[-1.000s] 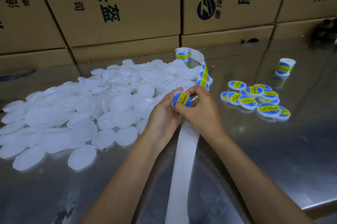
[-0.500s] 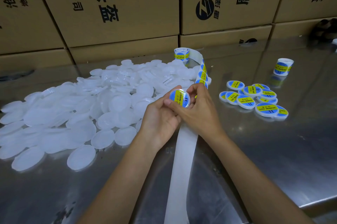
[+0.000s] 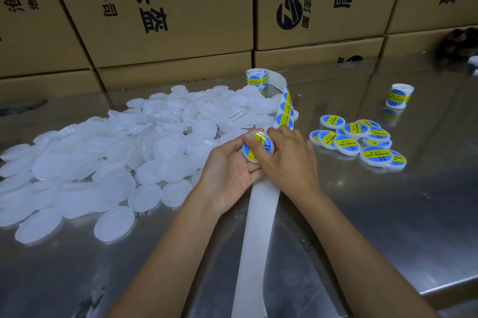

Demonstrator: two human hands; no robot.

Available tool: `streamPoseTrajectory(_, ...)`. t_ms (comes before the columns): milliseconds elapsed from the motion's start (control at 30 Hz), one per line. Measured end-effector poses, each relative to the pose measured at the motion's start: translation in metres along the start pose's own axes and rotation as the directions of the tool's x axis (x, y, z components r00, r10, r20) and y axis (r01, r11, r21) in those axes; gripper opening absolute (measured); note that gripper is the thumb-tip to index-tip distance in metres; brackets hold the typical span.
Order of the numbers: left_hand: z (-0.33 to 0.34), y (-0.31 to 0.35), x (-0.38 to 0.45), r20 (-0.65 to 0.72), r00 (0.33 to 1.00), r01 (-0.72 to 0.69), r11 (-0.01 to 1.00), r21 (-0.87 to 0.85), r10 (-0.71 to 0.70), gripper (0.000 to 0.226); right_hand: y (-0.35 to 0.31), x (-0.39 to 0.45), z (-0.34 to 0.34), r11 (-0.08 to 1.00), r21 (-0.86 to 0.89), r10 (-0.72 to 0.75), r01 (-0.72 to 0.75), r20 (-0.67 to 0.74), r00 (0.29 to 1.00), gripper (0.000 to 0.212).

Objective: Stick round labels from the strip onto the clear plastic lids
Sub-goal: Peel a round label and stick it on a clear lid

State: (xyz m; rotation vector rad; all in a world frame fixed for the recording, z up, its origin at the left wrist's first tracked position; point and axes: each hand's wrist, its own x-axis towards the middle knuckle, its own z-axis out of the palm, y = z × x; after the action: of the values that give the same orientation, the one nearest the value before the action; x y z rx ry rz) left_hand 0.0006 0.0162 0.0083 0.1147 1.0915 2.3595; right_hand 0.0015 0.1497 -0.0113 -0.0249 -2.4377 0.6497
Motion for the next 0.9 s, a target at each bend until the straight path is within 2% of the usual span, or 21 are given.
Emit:
streamPoseTrajectory(100, 0.0008, -0.0007, 0.0003, 0.015, 1.0, 0.001, 0.999, 0.035, -0.002, 0.049, 0.0023, 0.0019, -0.0006, 0.999, 0.03, -0.024, 0.025, -0.026, 0.999, 0.054)
streamPoseTrajectory(267, 0.0025, -0.0024, 0.001, 0.036, 0.999, -0.029, 0.995, 0.097, 0.026, 0.035, 0.0044, 0.0046, 0.0004, 0.988, 0.152, -0.004, 0.009, -0.037, 0.999, 0.055)
streamPoseTrajectory(433, 0.0037, -0.0057, 0.0029, -0.056, 0.983, -0.136, 0.897, 0.421, 0.176, 0.03, 0.0091, 0.0079, 0.0019, 0.943, 0.33, 0.041, -0.038, -0.001, 0.999, 0.057)
streamPoseTrajectory(533, 0.001, -0.0051, 0.0038, -0.127, 0.946, -0.179, 0.81, 0.558, 0.297, 0.025, 0.0069, 0.0078, 0.0002, 0.86, 0.496, 0.118, -0.121, 0.037, 0.992, 0.055)
streamPoseTrajectory(633, -0.0013, -0.0011, 0.0032, -0.2, 0.923, -0.217, 0.872, 0.439, 0.33, 0.018, 0.0056, 0.0078, -0.0005, 0.796, 0.566, 0.178, -0.216, 0.123, 0.976, 0.063)
streamPoseTrajectory(700, -0.0013, 0.0012, 0.0014, -0.186, 0.937, -0.223, 0.916, 0.335, 0.296, 0.018, 0.0024, 0.0042, 0.0016, 0.844, 0.49, 0.132, -0.219, 0.207, 0.969, 0.069)
streamPoseTrajectory(767, -0.0004, 0.0004, 0.0002, -0.153, 0.948, -0.226, 0.927, 0.3, 0.28, 0.023, -0.0005, 0.0003, 0.0043, 0.908, 0.372, 0.102, -0.194, 0.253, 0.962, 0.071)
streamPoseTrajectory(900, 0.0025, -0.0014, -0.0017, -0.155, 0.956, -0.2, 0.938, 0.285, 0.251, 0.025, 0.0025, 0.0023, 0.007, 0.928, 0.327, 0.129, -0.177, 0.165, 0.978, 0.067)
